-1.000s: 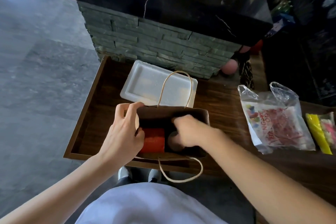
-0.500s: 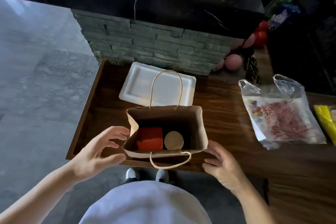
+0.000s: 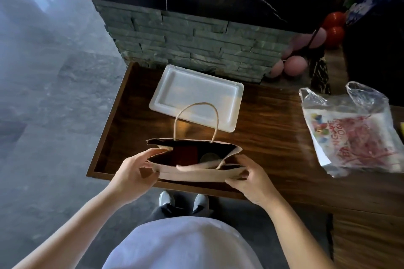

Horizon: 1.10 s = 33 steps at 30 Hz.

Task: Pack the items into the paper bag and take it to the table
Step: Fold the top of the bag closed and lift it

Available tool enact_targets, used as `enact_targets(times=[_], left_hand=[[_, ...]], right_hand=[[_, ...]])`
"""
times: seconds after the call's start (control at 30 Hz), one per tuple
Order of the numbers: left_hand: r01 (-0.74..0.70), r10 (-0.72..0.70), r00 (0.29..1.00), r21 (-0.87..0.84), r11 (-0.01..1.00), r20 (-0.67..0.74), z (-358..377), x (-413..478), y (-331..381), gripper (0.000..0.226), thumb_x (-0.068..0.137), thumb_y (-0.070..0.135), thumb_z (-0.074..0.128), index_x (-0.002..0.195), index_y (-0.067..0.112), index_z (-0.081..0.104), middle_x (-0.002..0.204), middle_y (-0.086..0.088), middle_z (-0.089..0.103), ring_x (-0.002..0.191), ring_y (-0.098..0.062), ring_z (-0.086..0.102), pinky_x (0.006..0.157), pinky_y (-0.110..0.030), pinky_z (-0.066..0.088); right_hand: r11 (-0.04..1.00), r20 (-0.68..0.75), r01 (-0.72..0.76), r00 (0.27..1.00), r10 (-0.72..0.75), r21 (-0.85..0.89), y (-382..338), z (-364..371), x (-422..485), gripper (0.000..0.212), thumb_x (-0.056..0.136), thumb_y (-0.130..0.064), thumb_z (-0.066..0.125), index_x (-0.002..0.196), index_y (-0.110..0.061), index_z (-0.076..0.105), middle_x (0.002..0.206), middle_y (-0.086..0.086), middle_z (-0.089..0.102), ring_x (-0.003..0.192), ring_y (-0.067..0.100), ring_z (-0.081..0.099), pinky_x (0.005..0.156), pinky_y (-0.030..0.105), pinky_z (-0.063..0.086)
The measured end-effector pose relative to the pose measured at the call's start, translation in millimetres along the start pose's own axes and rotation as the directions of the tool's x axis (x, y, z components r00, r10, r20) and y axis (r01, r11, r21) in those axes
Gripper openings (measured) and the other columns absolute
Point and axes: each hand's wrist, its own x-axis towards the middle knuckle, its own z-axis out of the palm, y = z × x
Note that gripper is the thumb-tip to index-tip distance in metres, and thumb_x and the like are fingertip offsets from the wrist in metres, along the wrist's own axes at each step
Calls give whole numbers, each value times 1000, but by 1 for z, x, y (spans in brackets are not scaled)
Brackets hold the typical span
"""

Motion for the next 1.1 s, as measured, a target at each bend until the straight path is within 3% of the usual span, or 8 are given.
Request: enact_targets(times=[0.1, 0.23, 0.33, 0.57, 0.73, 0.8, 0.9, 1.1], left_hand=[[66, -67, 997, 35, 997, 41, 1, 5, 0, 42, 81, 11, 79, 120, 23, 68, 97, 11, 73, 85, -3, 70, 60, -18, 56], [91, -90, 995, -30, 995, 36, -2, 14, 2, 46, 78, 10, 82, 110, 39, 63, 90, 19, 71, 80, 12, 67, 58, -8, 52], [103, -100, 994, -64, 993, 49, 6, 21, 6, 34, 79, 14, 83, 90, 43, 69, 83, 21, 75, 81, -1, 72, 63, -19, 58], [85, -102, 992, -194, 977, -80, 5, 33, 1, 16, 79, 33, 77, 94, 38, 76, 84, 15, 77, 82, -11, 73, 68, -37, 63], [-28, -7, 993, -291, 956, -118, -4, 40, 6, 69, 69, 15, 88, 125, 34, 54, 114, 11, 66, 88, -11, 73, 67, -27, 62], [-103, 85, 992, -202, 974, -98, -10, 43, 9, 60, 65, 29, 87, 119, 34, 64, 126, 11, 57, 97, -6, 67, 71, -29, 62], [-132, 128, 991, -133, 982, -38, -17, 43, 14, 48, 62, 37, 88, 107, 41, 70, 126, 16, 58, 109, -6, 61, 81, -33, 60], [-164, 168, 982, -52, 985, 87, -23, 30, 10, 96, 52, 40, 96, 130, 64, 44, 119, 23, 52, 109, -2, 52, 74, -12, 53]], right_hand=[[998, 14, -59, 998, 59, 10, 8, 0, 6, 38, 75, -20, 83, 97, -46, 67, 99, -19, 73, 98, 1, 67, 83, 19, 55], [995, 5, -88, 996, 88, 49, 10, 2, 13, 29, 72, -24, 85, 91, -39, 70, 94, -25, 72, 90, -4, 66, 72, 10, 52], [994, 8, -72, 997, 72, 77, 5, 7, 18, 23, 77, -27, 81, 95, -40, 73, 98, -22, 74, 96, -2, 65, 77, 12, 50], [979, -66, -49, 996, 63, 196, 0, 12, 15, 12, 80, -45, 73, 91, -48, 76, 100, -18, 75, 98, -1, 65, 76, 13, 47], [967, -234, -31, 968, 93, 254, -6, 9, 14, 48, 68, -33, 87, 111, -36, 65, 117, -13, 63, 107, 4, 60, 80, 19, 54], [962, -263, 47, 964, 26, 268, -15, 5, 13, 69, 67, -24, 89, 124, -37, 52, 126, -14, 58, 110, -2, 57, 81, 17, 54], [985, -227, 68, 973, -31, 158, -26, -2, 10, 79, 65, -39, 86, 132, -45, 46, 138, -13, 52, 126, 4, 49, 101, 29, 48], [989, -225, 121, 969, -99, 85, -34, -12, 1, 114, 53, -48, 88, 141, -61, 17, 156, -10, 27, 142, 3, 24, 110, 30, 28]])
